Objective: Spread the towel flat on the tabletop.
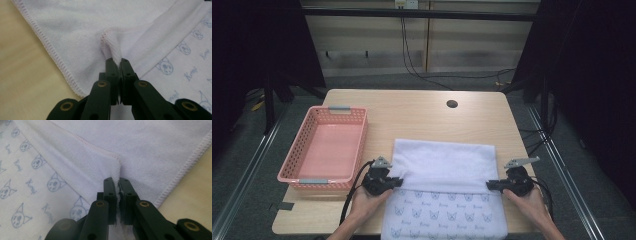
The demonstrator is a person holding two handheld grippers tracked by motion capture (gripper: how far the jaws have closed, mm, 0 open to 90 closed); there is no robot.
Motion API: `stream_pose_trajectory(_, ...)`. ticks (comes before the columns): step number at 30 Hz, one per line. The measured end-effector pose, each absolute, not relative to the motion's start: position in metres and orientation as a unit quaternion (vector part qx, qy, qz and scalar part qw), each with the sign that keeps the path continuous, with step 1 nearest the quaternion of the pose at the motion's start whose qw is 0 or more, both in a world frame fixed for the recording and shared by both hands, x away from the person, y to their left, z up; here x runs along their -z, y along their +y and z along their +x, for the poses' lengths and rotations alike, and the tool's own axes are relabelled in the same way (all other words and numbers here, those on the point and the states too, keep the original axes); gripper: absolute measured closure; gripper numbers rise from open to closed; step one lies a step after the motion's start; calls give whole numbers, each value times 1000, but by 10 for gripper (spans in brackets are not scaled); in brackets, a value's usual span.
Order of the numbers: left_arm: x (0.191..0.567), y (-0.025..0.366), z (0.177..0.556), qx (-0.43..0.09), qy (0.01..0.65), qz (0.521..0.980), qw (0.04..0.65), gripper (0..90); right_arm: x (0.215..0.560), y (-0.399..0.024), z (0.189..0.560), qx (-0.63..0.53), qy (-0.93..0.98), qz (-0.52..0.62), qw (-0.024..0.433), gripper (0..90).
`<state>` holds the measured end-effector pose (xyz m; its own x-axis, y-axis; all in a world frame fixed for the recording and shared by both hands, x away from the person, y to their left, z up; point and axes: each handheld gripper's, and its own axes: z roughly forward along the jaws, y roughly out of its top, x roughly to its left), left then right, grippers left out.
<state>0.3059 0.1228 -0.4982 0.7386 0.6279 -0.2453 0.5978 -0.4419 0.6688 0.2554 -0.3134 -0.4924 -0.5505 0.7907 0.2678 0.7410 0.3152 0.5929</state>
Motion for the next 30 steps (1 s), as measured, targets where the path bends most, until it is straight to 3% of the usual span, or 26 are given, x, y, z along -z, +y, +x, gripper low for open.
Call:
stream_pose_trajectory(7,501,109,356,-37,390,833,392,876,493,-317,310,-333,803,488,78,855)
stream_pose_trajectory(14,501,100,397,-55,408,828,381,876,497,-321,354,-341,785,509,92,855)
stream_pose_trajectory(30,506,103,440,-70,446,799,396,876,500,-314,411,-343,763,537,111,853)
